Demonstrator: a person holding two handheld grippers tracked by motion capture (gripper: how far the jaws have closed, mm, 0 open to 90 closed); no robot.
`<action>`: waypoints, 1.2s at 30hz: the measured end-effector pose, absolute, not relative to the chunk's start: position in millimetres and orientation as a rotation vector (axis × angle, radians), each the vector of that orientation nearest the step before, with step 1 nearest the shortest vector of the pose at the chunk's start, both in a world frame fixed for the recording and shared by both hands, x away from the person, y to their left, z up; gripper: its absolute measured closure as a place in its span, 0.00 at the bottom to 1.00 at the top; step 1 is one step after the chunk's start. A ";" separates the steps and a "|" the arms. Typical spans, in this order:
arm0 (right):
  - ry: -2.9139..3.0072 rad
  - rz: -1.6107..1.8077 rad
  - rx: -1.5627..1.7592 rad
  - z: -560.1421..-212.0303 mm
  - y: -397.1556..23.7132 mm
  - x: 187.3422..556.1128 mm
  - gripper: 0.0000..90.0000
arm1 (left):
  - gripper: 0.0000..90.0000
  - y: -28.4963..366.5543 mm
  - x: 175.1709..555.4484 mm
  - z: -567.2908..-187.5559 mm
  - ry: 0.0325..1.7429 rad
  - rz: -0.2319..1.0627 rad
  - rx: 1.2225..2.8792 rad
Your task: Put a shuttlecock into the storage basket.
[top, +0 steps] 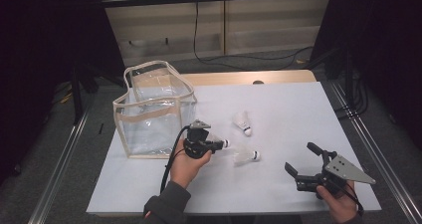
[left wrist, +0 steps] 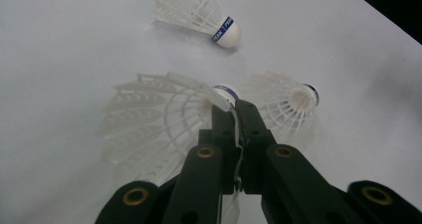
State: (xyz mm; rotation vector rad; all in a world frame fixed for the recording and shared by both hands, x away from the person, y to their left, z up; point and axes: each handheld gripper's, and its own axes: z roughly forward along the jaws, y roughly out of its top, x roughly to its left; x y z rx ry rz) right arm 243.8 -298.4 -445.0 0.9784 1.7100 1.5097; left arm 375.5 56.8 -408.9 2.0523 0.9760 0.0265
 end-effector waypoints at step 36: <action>1.707 1.512 0.982 -444.8 -298.4 243.9 0.01 | 1.00 56.8 388.6 -362.5 0.946 -0.063 2.158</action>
